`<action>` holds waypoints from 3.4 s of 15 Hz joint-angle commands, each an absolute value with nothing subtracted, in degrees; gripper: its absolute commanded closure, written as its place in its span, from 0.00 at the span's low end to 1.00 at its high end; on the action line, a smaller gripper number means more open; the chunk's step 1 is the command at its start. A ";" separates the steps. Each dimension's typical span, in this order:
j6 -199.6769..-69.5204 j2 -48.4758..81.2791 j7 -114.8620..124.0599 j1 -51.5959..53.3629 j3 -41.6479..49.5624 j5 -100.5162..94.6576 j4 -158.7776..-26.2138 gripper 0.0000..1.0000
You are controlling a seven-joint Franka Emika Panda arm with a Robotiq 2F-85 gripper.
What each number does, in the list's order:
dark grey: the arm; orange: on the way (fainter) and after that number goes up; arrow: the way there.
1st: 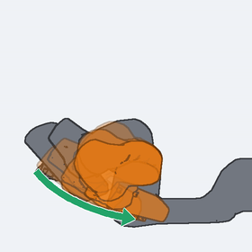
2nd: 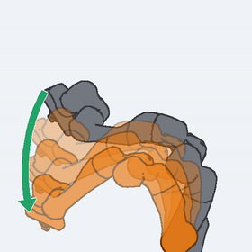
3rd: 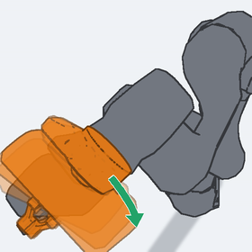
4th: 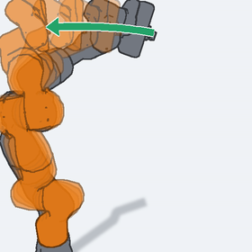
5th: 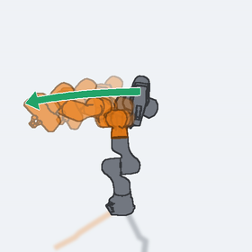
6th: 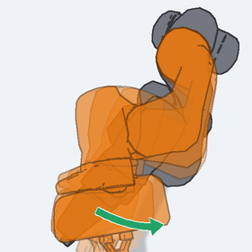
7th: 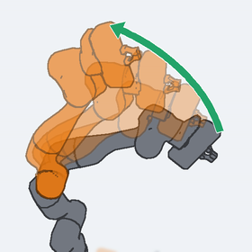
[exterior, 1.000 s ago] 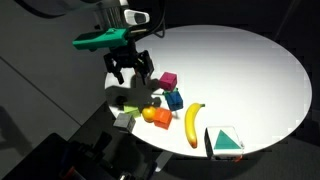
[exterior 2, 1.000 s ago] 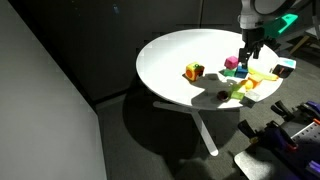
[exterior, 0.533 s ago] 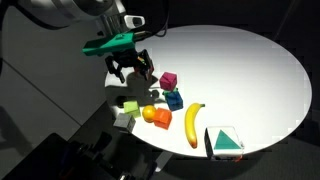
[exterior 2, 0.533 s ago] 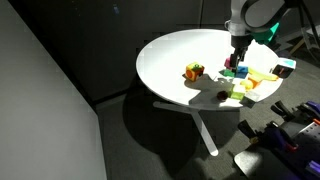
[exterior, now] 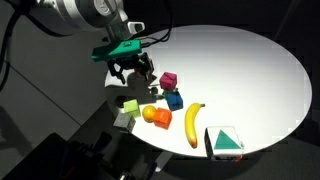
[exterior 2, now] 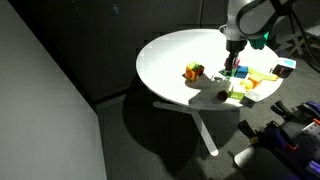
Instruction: Put the plum on the orange plushy cube
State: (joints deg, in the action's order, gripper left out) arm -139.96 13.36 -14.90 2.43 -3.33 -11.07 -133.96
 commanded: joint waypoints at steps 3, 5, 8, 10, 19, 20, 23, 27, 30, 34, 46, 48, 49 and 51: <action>-139.79 13.35 -14.92 2.36 -3.43 -11.05 -133.87 0.00; -140.39 13.51 -15.55 2.36 -3.63 -10.99 -133.90 0.00; -142.47 14.70 -15.82 2.83 -4.00 -11.95 -133.67 0.00; -144.14 15.93 -16.78 2.83 -4.55 -11.67 -133.38 0.00; -150.90 19.68 -21.72 2.25 -6.71 -10.90 -134.23 0.00; -151.55 19.86 -22.28 2.19 -7.13 -10.68 -134.43 0.00; -151.84 19.90 -22.75 2.32 -7.90 -10.54 -134.98 0.00; -151.02 19.55 -22.01 2.84 -8.29 -11.10 -135.98 0.00; -150.71 19.52 -22.50 2.67 -8.79 -10.76 -136.49 0.00; -150.94 19.61 -24.82 2.18 -9.93 -10.32 -137.22 0.00; -150.85 20.32 -26.70 2.20 -10.39 -10.74 -139.30 0.00; -151.00 20.47 -26.74 2.16 -10.38 -10.74 -139.71 0.00; -151.08 20.55 -26.70 2.18 -10.33 -10.82 -139.88 0.00; -151.30 20.98 -26.38 2.40 -10.08 -11.24 -139.99 0.00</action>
State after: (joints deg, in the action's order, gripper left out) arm -150.98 20.96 -25.15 2.95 -9.96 -11.14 -139.49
